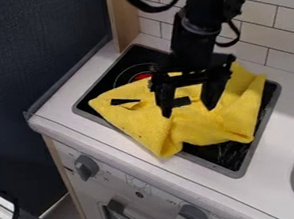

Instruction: Unfold the bottom left of the cloth

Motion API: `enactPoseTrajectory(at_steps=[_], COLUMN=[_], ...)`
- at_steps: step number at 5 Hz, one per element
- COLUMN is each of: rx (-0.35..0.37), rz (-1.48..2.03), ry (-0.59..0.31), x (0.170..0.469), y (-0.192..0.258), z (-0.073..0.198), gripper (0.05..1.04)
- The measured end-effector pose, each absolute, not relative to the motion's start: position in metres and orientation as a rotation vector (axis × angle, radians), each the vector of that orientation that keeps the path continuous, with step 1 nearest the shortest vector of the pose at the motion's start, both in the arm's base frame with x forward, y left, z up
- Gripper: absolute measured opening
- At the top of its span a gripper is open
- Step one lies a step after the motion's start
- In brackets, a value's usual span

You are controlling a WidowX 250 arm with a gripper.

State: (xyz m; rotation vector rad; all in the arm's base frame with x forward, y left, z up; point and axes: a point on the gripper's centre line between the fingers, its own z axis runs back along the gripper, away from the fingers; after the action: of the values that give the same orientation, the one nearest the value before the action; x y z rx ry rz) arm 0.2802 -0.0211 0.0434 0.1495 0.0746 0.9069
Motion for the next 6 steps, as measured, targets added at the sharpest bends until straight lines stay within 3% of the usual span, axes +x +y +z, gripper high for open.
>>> enactPoseTrajectory(at_steps=[2, 3, 4, 6], rx=[0.078, 0.085, 0.103, 0.081], rz=[0.962, 0.996, 1.005, 1.01], ry=[0.065, 0.089, 0.174, 0.176], x=[0.29, 0.281, 0.275, 0.278], y=[0.008, 0.015, 0.022, 0.026], z=[0.023, 0.018, -0.001, -0.008], gripper=[1.001, 1.001, 0.948, 0.349])
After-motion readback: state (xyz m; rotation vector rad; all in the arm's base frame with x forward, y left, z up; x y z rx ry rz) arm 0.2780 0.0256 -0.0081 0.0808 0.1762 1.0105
